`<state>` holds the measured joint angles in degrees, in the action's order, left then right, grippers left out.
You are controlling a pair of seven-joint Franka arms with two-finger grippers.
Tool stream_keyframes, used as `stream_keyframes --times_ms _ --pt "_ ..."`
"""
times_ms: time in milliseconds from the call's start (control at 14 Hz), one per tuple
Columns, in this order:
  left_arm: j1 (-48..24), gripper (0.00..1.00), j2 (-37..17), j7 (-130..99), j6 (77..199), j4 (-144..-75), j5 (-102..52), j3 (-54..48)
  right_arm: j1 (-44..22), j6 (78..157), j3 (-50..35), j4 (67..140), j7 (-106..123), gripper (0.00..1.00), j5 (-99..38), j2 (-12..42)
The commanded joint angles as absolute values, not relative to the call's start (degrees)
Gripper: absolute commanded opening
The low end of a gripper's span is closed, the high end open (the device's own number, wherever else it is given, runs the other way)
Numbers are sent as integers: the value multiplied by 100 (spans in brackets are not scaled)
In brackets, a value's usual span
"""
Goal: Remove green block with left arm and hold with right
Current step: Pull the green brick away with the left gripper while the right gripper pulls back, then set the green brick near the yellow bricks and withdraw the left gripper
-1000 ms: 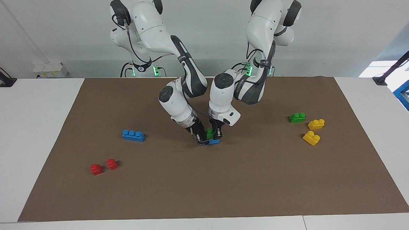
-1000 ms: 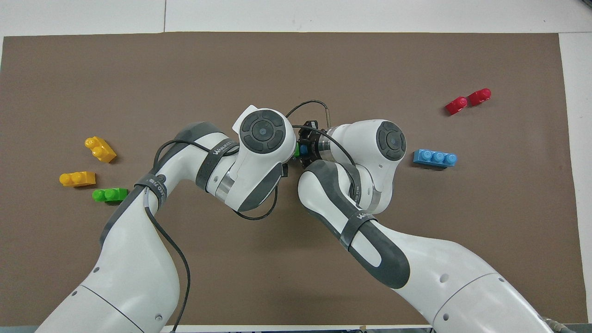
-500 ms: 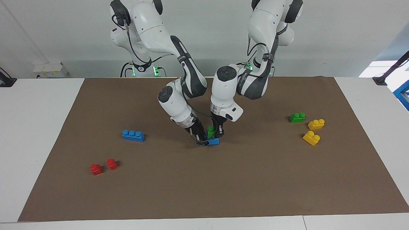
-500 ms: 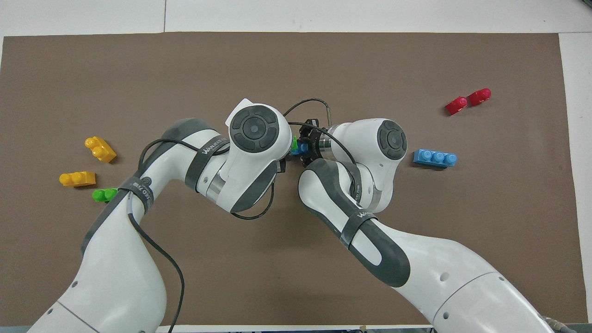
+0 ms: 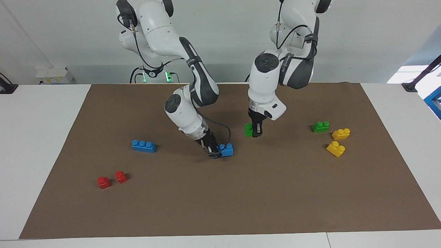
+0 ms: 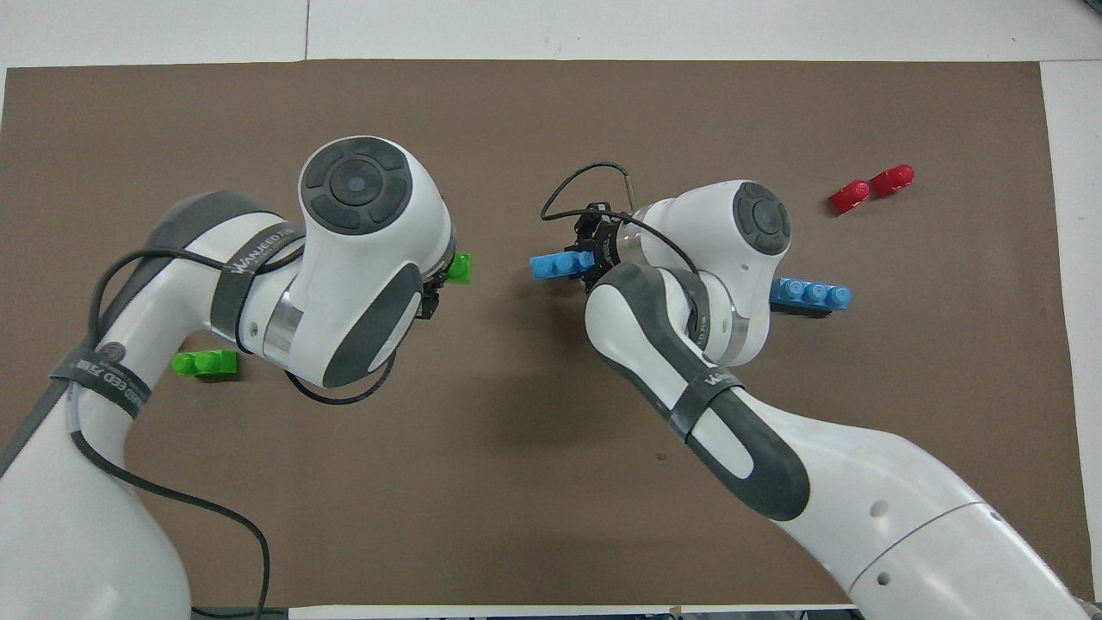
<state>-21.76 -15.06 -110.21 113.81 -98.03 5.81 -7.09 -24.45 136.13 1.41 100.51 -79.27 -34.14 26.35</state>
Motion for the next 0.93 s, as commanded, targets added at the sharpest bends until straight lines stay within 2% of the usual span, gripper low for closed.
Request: stream_keyframes --times_ms 0,143,286,429,714,857 --pt "-1567 0 -1328 -9848 11390 -10185 642 -756 -1419 12082 62 9424 -7255 0 -3146 2373" --pt "-1101 0 -1205 -8725 11591 -10553 598 -773 -645 11070 53 9045 -6245 0 -3208 2408" --pt "-705 0 -1021 -7678 12283 -11220 571 -773 -274 10654 44 8781 -5995 0 -3155 2496" --pt "-362 0 -914 -6781 12909 -11827 554 -782 34 10617 44 8789 -5470 0 -3155 2514" --pt "7 0 -984 -5452 13034 -11962 492 -773 176 10635 44 8763 -5203 0 -3042 2776" --pt "149 0 -1019 -4820 13130 -12076 492 -773 176 10652 44 8474 -5203 0 -3050 3040"
